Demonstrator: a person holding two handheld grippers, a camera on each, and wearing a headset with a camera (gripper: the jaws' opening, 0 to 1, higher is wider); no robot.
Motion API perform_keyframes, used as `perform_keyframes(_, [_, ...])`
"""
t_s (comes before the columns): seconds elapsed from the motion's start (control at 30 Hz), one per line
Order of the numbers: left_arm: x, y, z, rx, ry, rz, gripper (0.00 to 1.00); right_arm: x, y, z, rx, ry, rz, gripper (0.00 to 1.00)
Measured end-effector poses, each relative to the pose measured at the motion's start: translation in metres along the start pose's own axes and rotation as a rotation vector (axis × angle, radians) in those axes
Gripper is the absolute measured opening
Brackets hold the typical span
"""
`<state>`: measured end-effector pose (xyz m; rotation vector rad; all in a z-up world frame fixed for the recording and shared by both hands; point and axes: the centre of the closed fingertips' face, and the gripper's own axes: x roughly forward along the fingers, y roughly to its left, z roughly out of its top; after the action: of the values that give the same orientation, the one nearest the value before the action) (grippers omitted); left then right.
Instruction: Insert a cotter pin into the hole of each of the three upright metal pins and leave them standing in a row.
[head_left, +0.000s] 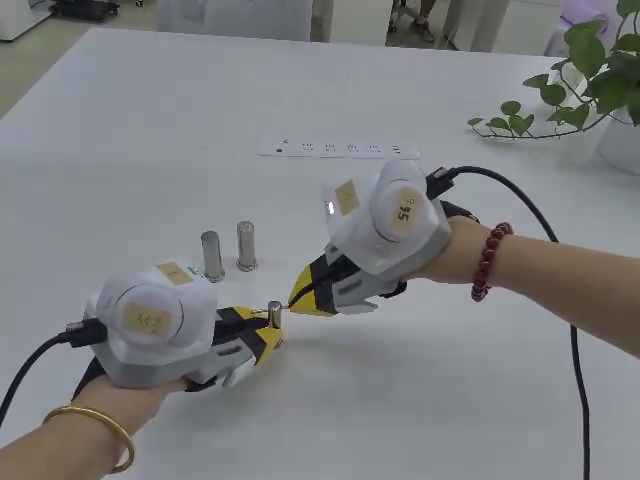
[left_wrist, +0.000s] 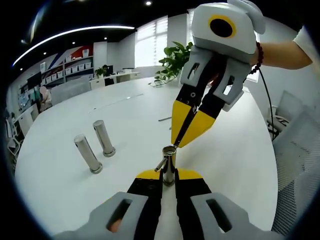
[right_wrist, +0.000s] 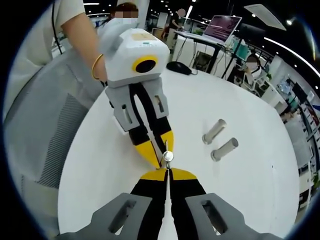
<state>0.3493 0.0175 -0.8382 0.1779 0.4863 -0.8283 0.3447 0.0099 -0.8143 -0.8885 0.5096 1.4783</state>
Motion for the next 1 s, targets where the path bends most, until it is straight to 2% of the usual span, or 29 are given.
perform_keyframes(0.57, [0.0006,-0.0003,-0.0009,-0.003,0.003,0.0,0.07,0.0023,0.0015,0.0003,0.009,-0.001,-0.004,0.03])
perform_keyframes(1.0, [0.0015,0.0011,-0.0056,-0.019,0.022,0.011,0.08,0.0025,0.0014,-0.0008,0.096,-0.014,-0.004,0.09])
